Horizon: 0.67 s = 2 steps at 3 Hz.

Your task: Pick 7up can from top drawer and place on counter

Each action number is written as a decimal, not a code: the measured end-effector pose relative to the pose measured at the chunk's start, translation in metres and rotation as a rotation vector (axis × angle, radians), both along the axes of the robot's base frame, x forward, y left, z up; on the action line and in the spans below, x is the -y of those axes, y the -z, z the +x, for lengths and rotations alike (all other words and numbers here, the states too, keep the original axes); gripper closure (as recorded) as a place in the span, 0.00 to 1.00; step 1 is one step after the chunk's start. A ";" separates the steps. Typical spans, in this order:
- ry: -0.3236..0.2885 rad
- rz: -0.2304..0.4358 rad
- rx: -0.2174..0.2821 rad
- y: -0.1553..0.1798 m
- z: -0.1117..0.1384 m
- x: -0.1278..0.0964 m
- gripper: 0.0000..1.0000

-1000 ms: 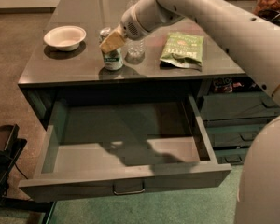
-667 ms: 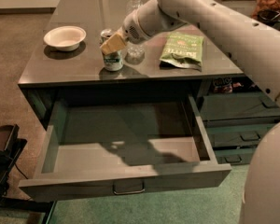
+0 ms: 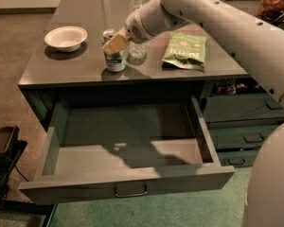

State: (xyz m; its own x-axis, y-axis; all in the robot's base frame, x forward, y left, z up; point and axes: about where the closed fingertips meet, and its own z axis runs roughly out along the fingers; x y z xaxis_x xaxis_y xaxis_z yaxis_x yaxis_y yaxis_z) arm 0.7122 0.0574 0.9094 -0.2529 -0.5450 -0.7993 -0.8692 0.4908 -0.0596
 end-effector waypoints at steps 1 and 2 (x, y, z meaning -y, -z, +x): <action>0.000 0.000 0.000 0.000 0.000 0.000 0.35; 0.000 0.000 0.000 0.000 0.000 0.000 0.11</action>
Offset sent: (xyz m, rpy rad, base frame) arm 0.0000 0.0000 0.0000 0.0000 0.0000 0.0000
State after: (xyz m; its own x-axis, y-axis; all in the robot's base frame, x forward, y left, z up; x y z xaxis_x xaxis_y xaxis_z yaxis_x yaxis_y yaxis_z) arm 0.7122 0.0574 0.9093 -0.2529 -0.5451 -0.7993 -0.8693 0.4907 -0.0596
